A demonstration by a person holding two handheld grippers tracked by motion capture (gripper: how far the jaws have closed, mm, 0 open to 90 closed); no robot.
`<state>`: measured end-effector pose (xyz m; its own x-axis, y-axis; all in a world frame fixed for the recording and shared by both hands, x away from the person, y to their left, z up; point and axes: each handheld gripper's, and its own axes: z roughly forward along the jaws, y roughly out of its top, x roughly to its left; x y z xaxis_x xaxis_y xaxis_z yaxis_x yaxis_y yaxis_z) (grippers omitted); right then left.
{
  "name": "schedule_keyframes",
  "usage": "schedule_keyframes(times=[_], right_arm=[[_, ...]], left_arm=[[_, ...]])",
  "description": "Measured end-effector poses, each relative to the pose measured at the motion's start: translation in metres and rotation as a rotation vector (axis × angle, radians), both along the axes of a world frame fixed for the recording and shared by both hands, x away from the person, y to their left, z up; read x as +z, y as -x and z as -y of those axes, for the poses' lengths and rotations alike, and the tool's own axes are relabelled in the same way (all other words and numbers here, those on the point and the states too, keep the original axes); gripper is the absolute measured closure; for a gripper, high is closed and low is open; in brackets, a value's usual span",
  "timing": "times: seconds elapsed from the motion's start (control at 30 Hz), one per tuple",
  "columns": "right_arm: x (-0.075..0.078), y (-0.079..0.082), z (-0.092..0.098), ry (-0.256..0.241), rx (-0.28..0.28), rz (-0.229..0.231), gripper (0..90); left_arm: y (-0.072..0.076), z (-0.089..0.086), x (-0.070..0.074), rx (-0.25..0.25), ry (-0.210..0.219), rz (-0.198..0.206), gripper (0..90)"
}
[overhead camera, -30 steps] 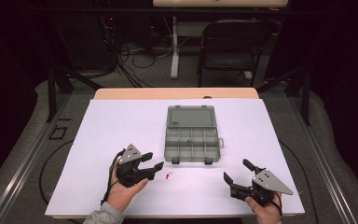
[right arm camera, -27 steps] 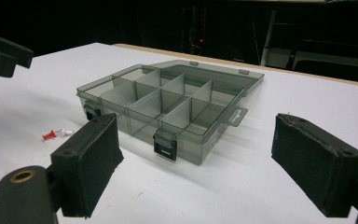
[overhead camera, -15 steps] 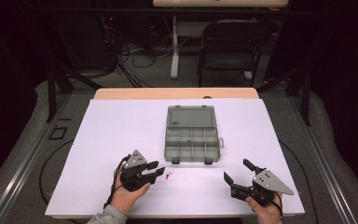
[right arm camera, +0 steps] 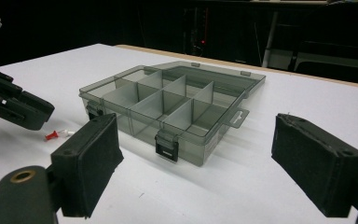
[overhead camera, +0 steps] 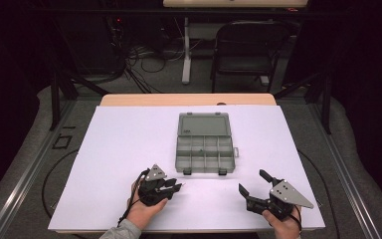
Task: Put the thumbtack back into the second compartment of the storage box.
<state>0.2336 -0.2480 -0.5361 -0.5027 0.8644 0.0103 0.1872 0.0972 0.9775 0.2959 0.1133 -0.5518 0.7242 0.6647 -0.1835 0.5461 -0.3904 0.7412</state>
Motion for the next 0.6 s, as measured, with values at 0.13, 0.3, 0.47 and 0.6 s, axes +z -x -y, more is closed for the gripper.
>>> schedule_keyframes(times=[0.13,0.3,0.47,0.6], right_arm=[[0.0,-0.0002,0.0001,0.0,0.001,0.001,14.6],[0.0002,0.0,0.0003,-0.001,0.002,0.003,14.6],[0.0002,-0.0001,0.0002,-0.001,0.003,0.003,14.6],[0.0002,0.0,-0.0001,-0.002,0.004,0.002,14.6]], left_arm=[[-0.0013,0.0026,-0.0027,0.003,-0.008,-0.005,69.0],[-0.0037,0.0038,-0.006,0.009,-0.013,-0.011,70.5],[-0.0055,0.0033,-0.0083,0.006,-0.019,-0.011,73.1],[-0.006,0.0038,-0.0102,0.014,-0.017,-0.024,74.5]])
